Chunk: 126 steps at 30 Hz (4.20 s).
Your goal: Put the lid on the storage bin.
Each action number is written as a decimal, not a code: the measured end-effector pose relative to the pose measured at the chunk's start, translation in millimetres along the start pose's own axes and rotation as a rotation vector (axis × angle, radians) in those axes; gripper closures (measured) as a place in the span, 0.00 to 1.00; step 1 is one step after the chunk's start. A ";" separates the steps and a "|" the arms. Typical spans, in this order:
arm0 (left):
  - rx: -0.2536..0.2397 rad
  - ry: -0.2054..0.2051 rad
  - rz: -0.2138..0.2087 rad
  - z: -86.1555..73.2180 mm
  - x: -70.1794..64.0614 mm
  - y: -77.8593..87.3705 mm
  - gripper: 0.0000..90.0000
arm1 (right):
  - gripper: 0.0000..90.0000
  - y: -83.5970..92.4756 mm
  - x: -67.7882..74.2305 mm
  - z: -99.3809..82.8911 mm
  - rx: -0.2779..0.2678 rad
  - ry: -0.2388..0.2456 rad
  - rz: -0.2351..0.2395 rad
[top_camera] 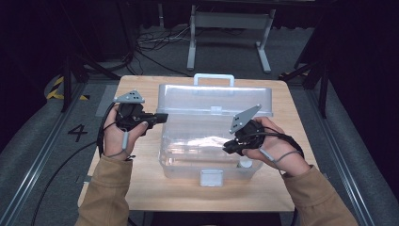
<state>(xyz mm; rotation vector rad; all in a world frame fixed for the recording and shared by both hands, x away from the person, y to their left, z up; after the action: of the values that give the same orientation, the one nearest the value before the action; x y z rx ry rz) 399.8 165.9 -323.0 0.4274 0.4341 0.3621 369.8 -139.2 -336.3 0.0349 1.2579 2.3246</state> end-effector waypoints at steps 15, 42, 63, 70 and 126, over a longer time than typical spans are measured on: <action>0.033 0.003 -0.007 -1.7 -1.3 -1.1 1.00 | 1.00 30.8 -18.6 -25.7 -0.108 -0.141 -0.074; 0.084 0.016 -0.006 -8.1 -5.4 -2.7 1.00 | 1.00 53.1 -53.4 -86.9 -0.232 -0.388 -0.196; 0.159 0.040 0.004 -23.1 -17.0 6.8 1.00 | 1.00 48.5 -53.1 -100.6 -0.293 -0.447 -0.164; 0.201 0.052 0.001 -26.4 -19.5 7.6 1.00 | 1.00 46.8 -48.8 -103.8 -0.274 -0.449 -0.159; 0.509 0.026 -0.080 -49.1 -24.1 -6.8 1.00 | 1.00 40.3 -23.9 -117.8 -0.026 -0.347 -0.077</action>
<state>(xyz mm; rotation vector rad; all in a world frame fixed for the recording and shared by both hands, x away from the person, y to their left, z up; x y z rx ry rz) 357.8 165.5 -358.8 0.8987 0.5677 0.1758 345.0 -259.6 -367.1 0.3586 1.0356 2.1524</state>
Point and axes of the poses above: each handheld gripper's, and its own axes: y roughly backward along the jaws, z roughly out of its top, x roughly to its left, the point moved 3 cm from there along -y, roughly forward along the jaws, and after that the axes turned 14 degrees about -z, right-handed, at the moved point
